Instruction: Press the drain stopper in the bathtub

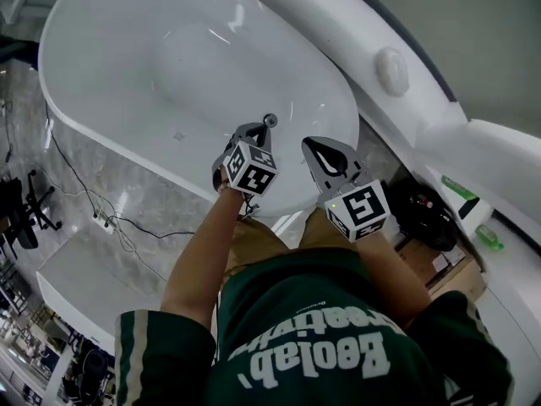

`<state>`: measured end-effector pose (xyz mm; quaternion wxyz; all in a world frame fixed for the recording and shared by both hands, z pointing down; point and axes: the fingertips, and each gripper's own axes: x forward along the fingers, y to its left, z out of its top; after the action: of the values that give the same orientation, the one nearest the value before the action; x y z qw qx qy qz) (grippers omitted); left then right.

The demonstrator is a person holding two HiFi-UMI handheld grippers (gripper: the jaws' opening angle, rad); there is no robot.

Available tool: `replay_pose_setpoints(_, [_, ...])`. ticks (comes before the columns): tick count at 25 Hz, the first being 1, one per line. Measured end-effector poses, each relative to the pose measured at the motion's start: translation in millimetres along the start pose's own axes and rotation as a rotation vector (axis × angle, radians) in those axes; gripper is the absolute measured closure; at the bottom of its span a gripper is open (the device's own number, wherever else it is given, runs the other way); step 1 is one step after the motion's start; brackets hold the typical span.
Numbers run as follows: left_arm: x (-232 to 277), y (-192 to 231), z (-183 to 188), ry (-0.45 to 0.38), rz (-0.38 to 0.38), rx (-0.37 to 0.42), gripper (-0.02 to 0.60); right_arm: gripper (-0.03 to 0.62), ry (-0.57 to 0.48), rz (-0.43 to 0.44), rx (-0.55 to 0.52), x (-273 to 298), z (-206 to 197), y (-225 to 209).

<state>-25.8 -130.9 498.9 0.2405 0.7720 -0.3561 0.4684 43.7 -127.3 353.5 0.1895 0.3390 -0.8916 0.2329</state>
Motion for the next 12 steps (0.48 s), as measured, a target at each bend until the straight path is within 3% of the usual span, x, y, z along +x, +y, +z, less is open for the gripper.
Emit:
replay_pose_setpoints(3, [-34,-2,14,-0.043,0.015,0.020,0.577,0.582,-0.026,0.007,0.022,-12,19,12])
replay_pose_setpoints(8, [-93,-4,37,-0.140,0.032,-0.013,0.577,0.583,-0.017,0.048,-0.064,-32,37,35])
replay_pose_setpoints(12, [-143,-8,55,-0.228,0.024,0.029,0.577,0.583,-0.025,0.054,-0.116,-40,54,54])
